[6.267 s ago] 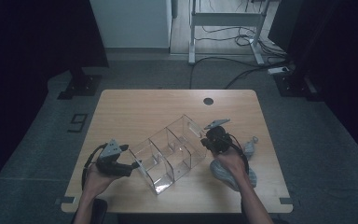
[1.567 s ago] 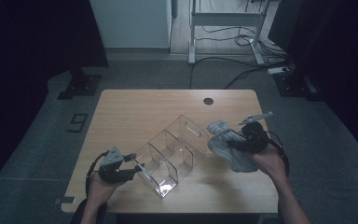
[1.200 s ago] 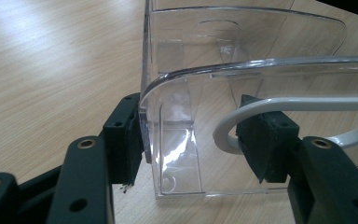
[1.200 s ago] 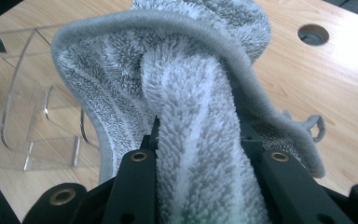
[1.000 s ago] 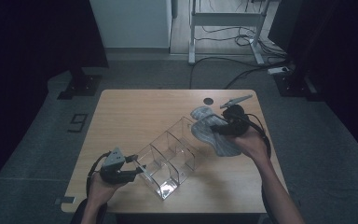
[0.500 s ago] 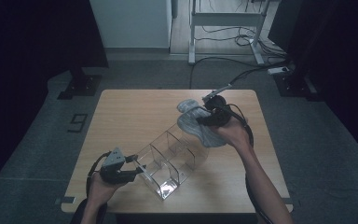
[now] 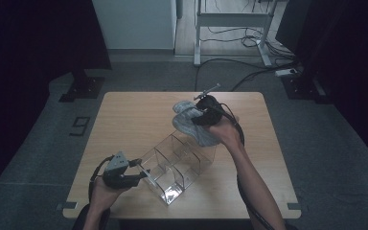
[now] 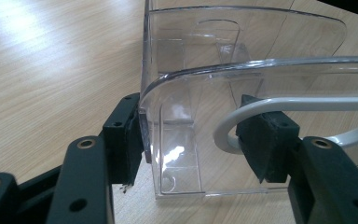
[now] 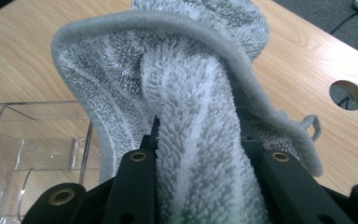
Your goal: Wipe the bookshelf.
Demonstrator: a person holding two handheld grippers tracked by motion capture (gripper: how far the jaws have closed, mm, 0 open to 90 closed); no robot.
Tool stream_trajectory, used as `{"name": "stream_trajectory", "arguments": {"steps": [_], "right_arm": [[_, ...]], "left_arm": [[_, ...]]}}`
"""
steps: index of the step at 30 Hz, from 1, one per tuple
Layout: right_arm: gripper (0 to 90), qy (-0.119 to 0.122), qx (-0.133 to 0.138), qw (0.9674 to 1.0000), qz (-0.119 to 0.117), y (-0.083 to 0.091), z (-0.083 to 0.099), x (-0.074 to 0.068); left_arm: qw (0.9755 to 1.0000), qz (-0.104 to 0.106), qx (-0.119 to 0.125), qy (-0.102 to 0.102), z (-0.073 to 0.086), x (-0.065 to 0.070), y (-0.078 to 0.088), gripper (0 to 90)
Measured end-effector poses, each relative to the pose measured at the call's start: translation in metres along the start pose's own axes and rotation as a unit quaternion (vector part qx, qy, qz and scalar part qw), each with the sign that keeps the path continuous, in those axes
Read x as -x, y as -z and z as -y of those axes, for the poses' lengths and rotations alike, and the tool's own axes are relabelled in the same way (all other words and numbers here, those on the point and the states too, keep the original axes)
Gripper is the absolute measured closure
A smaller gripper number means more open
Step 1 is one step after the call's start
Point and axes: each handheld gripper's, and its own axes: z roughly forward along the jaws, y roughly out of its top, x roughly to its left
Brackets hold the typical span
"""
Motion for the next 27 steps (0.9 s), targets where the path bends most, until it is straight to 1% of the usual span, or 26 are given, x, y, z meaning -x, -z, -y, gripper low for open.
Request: {"name": "stream_trajectory", "arguments": {"steps": [5,6,8,10,12,13,16,19,21,27], "right_arm": [[66.8,0.003,-0.017,0.9998,0.008,-0.015,-0.001,-0.002],[66.8,0.003,-0.017,0.9998,0.008,-0.015,-0.001,-0.002],[67.3,0.010,-0.031,0.9993,0.017,-0.023,-0.001,-0.003],[68.1,0.011,-0.040,0.9990,0.019,-0.027,-0.001,-0.003],[68.7,0.013,-0.043,0.9988,0.022,-0.029,-0.001,-0.004],[69.5,0.016,-0.052,0.9982,0.024,-0.032,-0.001,-0.005],[69.5,0.021,-0.054,0.9978,0.031,-0.033,-0.001,-0.007],[69.1,0.026,-0.054,0.9977,0.032,-0.032,-0.001,-0.007],[68.2,0.028,-0.050,0.9977,0.035,-0.031,0.000,-0.008],[66.9,0.028,-0.045,0.9981,0.032,-0.026,0.006,-0.007]], "left_arm": [[1.0000,0.000,0.000,0.000,0.000,0.000,0.000,43.1],[1.0000,0.000,0.000,0.000,0.000,0.000,0.000,43.1],[1.0000,0.000,0.000,0.000,0.000,0.000,0.000,43.1],[1.0000,-0.001,0.000,0.000,0.000,0.000,0.000,43.1],[1.0000,-0.001,0.000,0.000,0.000,0.000,0.000,43.1],[1.0000,-0.003,-0.001,0.000,0.000,0.001,0.000,43.1],[1.0000,-0.004,-0.002,0.001,-0.001,0.001,0.000,43.1],[1.0000,-0.005,-0.003,0.002,-0.001,0.001,0.000,43.2],[1.0000,-0.007,-0.004,0.002,-0.001,0.001,0.000,43.3],[0.9999,-0.010,-0.006,0.004,-0.001,0.002,0.000,43.4]]}}
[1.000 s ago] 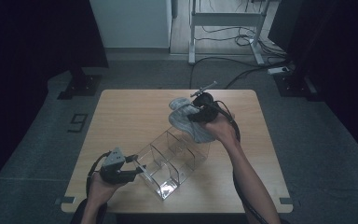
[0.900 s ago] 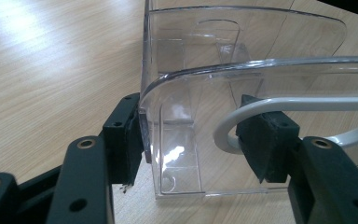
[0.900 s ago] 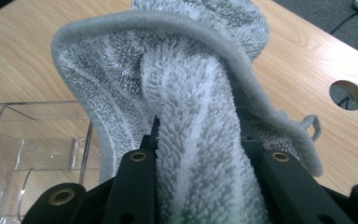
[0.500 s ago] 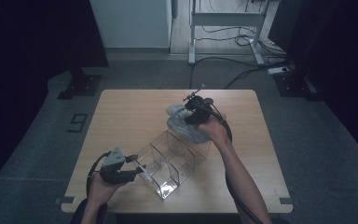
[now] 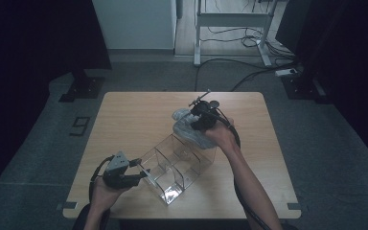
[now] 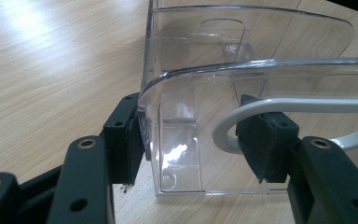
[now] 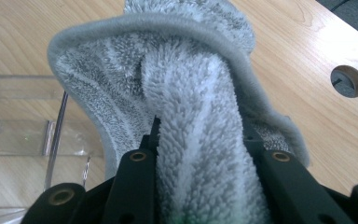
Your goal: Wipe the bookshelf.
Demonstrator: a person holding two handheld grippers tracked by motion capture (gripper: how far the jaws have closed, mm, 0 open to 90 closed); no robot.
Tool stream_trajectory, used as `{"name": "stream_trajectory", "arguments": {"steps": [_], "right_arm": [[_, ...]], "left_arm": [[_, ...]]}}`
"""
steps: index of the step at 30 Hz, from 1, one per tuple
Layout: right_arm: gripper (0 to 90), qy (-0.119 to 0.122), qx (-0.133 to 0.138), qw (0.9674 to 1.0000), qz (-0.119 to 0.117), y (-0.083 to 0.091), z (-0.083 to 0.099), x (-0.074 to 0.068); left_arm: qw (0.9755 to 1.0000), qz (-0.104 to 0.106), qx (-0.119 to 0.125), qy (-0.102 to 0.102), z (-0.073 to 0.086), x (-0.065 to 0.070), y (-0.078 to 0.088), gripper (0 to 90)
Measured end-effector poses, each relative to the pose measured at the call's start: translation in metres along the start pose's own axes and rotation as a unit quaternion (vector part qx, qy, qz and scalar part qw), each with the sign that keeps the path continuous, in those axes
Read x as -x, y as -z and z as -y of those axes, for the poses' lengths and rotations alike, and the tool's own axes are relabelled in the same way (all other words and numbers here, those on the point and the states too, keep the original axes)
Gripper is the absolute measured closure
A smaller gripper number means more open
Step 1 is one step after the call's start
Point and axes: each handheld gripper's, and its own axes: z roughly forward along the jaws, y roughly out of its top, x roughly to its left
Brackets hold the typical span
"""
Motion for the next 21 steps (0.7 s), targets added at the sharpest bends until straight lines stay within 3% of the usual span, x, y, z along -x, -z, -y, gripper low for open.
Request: {"name": "stream_trajectory", "arguments": {"steps": [21], "right_arm": [[65.8,-0.013,0.014,0.9997,-0.017,0.028,0.044,0.005]], "left_arm": [[1.0000,-0.002,-0.001,0.003,0.000,0.000,0.000,43.5]]}}
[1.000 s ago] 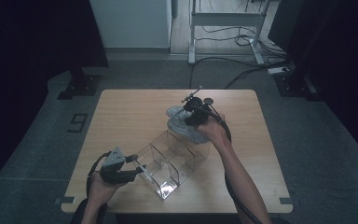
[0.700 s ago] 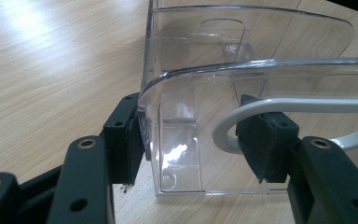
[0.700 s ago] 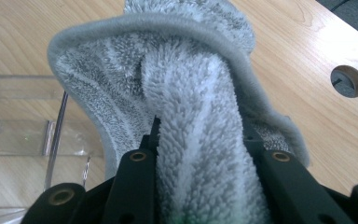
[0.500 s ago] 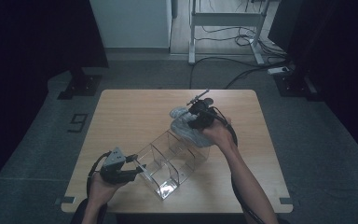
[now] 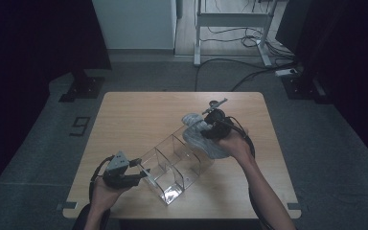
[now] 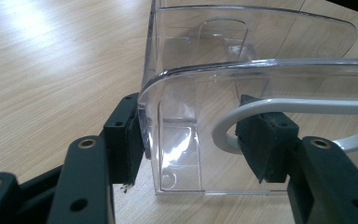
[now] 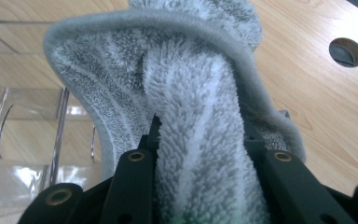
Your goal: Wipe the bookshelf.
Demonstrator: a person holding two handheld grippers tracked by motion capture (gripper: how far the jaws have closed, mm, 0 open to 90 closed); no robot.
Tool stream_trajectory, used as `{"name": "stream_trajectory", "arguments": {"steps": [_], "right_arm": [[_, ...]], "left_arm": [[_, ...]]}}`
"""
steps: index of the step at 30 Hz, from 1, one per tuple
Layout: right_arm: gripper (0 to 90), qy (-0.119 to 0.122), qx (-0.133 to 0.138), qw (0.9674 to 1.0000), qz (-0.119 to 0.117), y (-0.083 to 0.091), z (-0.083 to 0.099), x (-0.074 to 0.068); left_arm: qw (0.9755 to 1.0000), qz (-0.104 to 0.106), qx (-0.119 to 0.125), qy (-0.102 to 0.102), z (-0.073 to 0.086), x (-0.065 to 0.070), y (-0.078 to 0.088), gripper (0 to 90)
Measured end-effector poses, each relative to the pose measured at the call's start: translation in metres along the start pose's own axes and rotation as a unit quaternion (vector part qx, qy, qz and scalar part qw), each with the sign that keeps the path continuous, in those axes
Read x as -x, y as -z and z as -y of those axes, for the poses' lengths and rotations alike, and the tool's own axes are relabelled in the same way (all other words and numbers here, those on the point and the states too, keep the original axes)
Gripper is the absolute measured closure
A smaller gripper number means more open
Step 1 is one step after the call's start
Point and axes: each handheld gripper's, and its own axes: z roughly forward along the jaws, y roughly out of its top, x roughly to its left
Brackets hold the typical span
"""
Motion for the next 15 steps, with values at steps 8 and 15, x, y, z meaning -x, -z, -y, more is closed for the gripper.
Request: {"name": "stream_trajectory", "arguments": {"steps": [8,15], "right_arm": [[66.1,-0.001,0.004,1.0000,-0.003,0.010,0.019,0.002],[66.8,-0.006,0.007,1.0000,-0.004,0.016,0.033,0.003]], "left_arm": [[1.0000,0.000,-0.001,0.000,0.000,0.000,0.000,43.5],[1.0000,0.000,-0.001,0.000,0.000,0.000,0.000,43.5]]}}
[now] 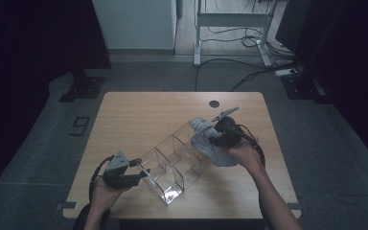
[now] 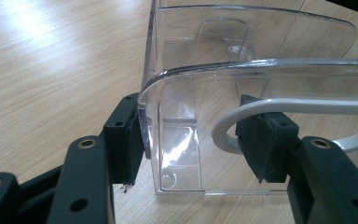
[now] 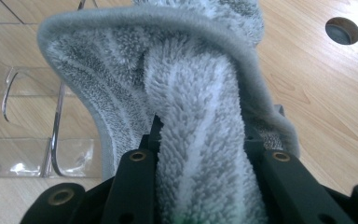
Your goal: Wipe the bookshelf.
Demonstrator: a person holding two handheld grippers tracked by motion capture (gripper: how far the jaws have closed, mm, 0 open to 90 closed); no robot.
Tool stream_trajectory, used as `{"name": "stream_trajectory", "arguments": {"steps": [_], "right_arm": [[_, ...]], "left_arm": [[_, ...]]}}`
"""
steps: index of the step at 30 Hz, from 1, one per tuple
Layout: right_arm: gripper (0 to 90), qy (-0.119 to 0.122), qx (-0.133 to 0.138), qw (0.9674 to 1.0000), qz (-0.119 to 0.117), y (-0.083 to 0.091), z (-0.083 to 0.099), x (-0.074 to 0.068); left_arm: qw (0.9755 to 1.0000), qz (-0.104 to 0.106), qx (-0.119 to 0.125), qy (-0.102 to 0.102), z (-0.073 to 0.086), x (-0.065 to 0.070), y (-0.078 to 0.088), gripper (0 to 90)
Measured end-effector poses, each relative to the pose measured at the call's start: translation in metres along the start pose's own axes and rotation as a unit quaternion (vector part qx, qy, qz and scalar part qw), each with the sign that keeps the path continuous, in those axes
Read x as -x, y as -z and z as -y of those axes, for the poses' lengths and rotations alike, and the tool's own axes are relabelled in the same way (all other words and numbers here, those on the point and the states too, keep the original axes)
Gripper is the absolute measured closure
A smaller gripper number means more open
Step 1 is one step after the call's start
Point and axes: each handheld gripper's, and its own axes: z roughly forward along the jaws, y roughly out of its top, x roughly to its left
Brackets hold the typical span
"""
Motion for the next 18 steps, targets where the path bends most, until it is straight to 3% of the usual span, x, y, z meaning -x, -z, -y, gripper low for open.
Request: {"name": "stream_trajectory", "arguments": {"steps": [18], "right_arm": [[68.7,-0.019,0.010,0.9998,-0.004,0.003,0.031,0.002]], "left_arm": [[1.0000,0.001,0.001,0.000,0.000,0.000,0.000,43.3]]}}
